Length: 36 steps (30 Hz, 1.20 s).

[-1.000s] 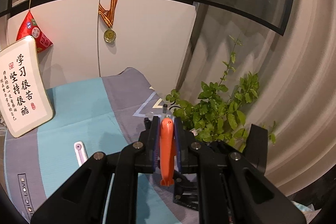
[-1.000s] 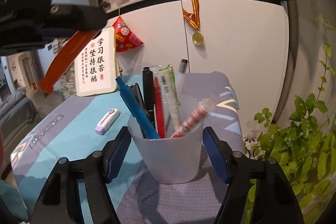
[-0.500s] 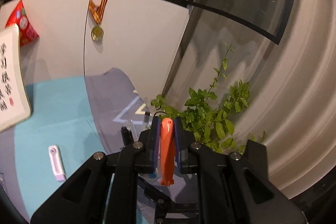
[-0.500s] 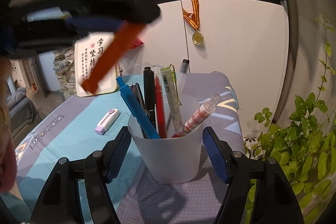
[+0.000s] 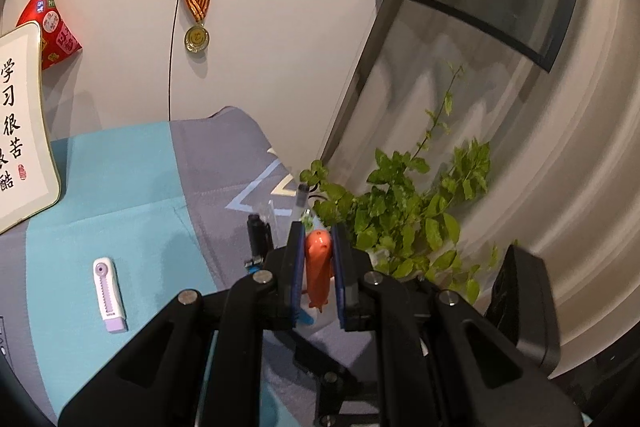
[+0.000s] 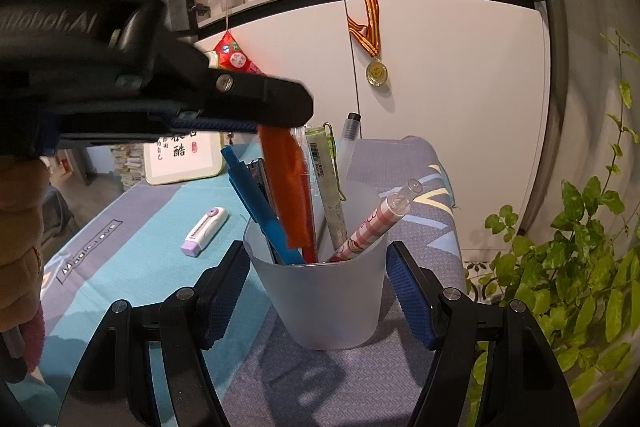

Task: Organize stationery
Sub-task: 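Lower the orange highlighter into the cup and open the left gripper, then grasp the white eraser box with the left gripper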

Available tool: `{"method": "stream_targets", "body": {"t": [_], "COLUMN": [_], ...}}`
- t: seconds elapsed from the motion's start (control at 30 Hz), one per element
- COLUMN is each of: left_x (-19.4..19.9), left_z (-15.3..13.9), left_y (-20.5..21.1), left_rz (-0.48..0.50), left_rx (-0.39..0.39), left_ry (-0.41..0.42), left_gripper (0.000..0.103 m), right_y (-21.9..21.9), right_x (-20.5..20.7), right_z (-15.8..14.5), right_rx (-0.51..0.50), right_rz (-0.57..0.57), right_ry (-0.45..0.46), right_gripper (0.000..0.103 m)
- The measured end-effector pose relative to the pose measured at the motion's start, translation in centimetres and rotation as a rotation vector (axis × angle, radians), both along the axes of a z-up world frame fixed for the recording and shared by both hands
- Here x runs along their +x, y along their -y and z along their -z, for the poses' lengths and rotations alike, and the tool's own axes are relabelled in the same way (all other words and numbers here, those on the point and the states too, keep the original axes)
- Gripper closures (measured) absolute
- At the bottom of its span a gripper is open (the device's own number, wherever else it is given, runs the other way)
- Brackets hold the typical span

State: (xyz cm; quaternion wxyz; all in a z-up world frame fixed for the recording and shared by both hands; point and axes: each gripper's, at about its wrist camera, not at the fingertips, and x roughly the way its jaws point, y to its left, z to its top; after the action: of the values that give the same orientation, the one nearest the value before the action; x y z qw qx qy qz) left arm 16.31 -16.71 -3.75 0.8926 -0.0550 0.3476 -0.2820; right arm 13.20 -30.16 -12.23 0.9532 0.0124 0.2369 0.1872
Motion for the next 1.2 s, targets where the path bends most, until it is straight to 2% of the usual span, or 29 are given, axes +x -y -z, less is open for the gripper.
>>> {"method": "stream_targets", "body": {"t": [0.23, 0.5, 0.6, 0.63, 0.87, 0.97, 1.07, 1.2], "left_x": [-0.4, -0.9, -0.9, -1.0, -2.0, -2.0, -1.8, -2.1], "left_z": [1.2, 1.3, 1.6, 1.7, 1.8, 2.2, 3.5, 6.1], "left_y": [-0.5, -0.9, -1.2, -1.3, -3.4, -5.1, -6.6, -7.5], "left_rz": [0.012, 0.020, 0.027, 0.024, -0.005, -0.057, -0.093, -0.074], "left_rx": [0.049, 0.060, 0.068, 0.070, 0.076, 0.100, 0.126, 0.206], "left_ry": [-0.046, -0.059, -0.074, -0.077, -0.067, -0.064, -0.098, -0.149], "left_gripper": [0.091, 0.092, 0.083, 0.076, 0.075, 0.075, 0.075, 0.075], "right_y": [0.0, 0.0, 0.0, 0.0, -0.1, -0.1, -0.1, -0.1], "right_x": [0.0, 0.0, -0.1, 0.0, -0.1, -0.1, -0.1, -0.1], "right_z": [0.0, 0.0, 0.0, 0.0, 0.1, 0.1, 0.1, 0.1], "right_rx": [0.000, -0.002, -0.002, -0.002, -0.002, -0.003, -0.003, -0.002], "right_rz": [0.000, 0.000, 0.000, 0.000, 0.000, 0.000, 0.000, 0.000], "right_ry": [0.000, -0.002, -0.004, -0.005, -0.007, -0.007, -0.007, -0.008], "right_gripper": [0.031, 0.031, 0.031, 0.031, 0.031, 0.031, 0.031, 0.031]}}
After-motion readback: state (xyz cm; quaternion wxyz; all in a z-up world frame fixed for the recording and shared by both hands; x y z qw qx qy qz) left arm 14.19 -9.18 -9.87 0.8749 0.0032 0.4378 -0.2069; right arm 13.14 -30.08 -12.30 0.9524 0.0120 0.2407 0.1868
